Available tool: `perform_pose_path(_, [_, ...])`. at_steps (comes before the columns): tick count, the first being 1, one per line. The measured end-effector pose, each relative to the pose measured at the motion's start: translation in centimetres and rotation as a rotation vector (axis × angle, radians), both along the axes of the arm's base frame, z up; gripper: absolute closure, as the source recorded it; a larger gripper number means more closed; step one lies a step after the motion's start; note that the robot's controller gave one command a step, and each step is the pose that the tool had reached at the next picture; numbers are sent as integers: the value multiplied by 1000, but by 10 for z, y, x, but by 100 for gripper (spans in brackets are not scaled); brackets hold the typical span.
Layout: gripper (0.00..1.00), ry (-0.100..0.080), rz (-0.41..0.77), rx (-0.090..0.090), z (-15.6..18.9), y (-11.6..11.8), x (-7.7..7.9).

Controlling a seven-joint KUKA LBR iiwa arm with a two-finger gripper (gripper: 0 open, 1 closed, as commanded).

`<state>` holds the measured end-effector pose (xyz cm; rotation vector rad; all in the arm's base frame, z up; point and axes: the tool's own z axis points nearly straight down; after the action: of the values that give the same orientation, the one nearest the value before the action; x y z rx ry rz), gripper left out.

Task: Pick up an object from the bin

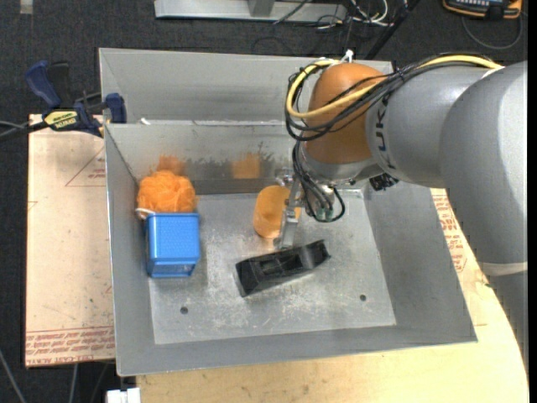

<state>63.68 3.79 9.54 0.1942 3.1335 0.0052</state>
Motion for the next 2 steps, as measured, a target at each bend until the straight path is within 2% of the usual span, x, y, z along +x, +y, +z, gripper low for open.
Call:
perform_pose_path(1, [0,-8,84,-2,11,3,-8])
perform_pose_path(2, [0,-18,120,0,-13,7,-2])
